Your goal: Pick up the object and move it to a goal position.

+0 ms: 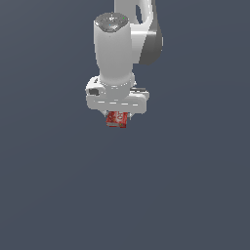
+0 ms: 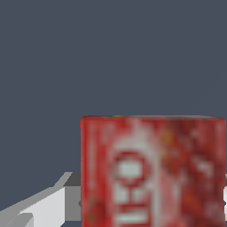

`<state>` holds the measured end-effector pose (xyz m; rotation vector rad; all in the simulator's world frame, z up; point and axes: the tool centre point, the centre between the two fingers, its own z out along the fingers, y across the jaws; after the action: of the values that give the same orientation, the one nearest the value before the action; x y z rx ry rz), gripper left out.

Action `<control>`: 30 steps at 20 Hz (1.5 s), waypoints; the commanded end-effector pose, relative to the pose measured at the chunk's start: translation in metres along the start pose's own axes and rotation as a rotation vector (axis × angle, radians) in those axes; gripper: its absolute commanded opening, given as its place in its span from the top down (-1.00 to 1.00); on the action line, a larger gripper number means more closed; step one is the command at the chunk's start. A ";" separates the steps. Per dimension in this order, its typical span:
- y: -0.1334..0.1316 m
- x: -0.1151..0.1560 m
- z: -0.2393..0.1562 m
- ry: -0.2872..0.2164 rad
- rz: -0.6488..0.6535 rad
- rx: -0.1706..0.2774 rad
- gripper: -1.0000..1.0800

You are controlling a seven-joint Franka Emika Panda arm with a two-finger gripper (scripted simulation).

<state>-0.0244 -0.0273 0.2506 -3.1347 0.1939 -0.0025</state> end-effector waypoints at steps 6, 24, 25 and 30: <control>0.015 0.000 -0.083 -0.001 0.000 0.000 1.00; 0.040 0.006 -0.219 -0.001 0.000 -0.001 1.00; 0.041 0.006 -0.222 -0.001 0.000 -0.001 1.00; 0.042 0.008 -0.230 -0.001 0.000 -0.001 1.00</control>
<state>-0.0226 -0.0699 0.4785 -3.1351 0.1946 -0.0014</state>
